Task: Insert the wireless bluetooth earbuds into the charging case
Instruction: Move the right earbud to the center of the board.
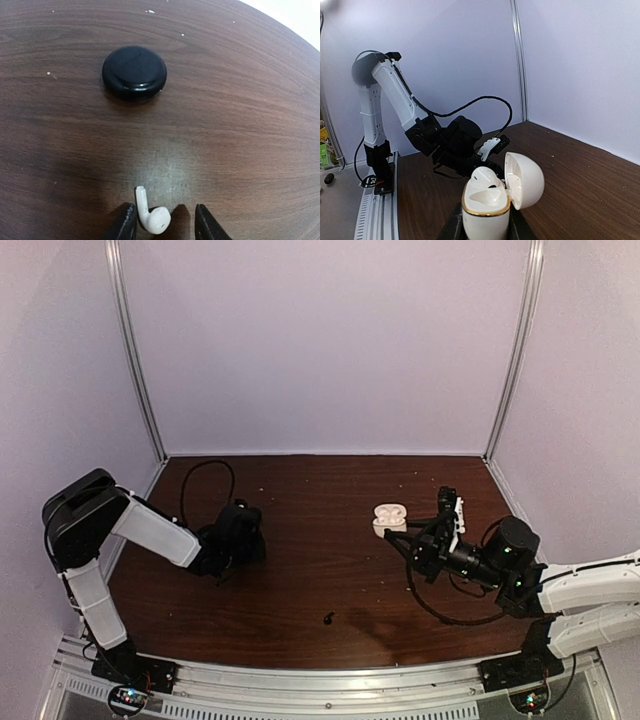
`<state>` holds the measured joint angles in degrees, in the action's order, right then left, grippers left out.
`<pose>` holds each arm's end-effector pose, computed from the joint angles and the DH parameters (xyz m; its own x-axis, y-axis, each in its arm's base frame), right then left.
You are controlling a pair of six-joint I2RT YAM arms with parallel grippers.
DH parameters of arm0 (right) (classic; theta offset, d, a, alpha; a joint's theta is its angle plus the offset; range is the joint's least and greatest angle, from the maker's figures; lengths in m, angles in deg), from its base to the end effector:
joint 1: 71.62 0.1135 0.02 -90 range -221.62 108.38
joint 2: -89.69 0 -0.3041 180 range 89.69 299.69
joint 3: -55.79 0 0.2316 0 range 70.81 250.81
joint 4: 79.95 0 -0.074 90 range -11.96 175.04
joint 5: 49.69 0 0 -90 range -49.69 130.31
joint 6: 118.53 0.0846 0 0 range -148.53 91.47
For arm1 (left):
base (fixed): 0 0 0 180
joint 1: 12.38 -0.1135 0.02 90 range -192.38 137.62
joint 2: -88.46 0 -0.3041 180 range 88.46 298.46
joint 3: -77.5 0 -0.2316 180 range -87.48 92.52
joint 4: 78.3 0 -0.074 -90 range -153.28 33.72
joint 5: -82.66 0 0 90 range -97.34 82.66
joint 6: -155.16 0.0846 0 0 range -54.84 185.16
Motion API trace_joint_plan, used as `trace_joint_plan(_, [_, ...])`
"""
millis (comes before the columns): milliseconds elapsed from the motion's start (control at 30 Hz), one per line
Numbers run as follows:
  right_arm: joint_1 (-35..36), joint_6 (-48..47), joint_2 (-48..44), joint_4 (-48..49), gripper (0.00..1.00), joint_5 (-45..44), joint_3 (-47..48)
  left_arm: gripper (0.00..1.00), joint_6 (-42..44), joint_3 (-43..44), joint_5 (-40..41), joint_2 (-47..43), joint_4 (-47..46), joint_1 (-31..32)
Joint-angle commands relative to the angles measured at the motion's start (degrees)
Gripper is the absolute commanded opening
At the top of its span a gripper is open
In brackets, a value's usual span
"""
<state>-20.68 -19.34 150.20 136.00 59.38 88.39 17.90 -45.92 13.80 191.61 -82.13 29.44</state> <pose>0.1218 0.1940 0.2913 -0.0628 0.1622 -0.9848 -0.9398 0.3226 0.1130 0.2892 -0.2178 0.1377 -0.6550 -0.3331 -0.6782 -0.0834 0.9240 -0.3733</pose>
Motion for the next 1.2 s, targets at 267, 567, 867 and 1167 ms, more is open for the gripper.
trace_joint_plan(267, [-0.88,0.04,-2.77,0.87,0.00,0.23,-1.13,0.22,9.56,1.15,-9.17,4.39,-4.83,1.14])
trace_joint_plan(567, [-0.95,-0.14,-4.44,-0.57,0.00,0.10,-1.24,0.21,25.02,3.67,-27.74,5.94,-8.43,5.76])
trace_joint_plan(867, [-0.93,-0.27,-6.40,-2.49,0.00,-0.30,-1.41,0.30,40.22,6.43,-36.47,5.32,-4.01,6.87])
trace_joint_plan(1167, [-0.93,-0.04,-6.88,-2.73,0.00,-0.39,-1.46,0.53,40.31,-5.23,-34.85,1.39,-26.11,7.07])
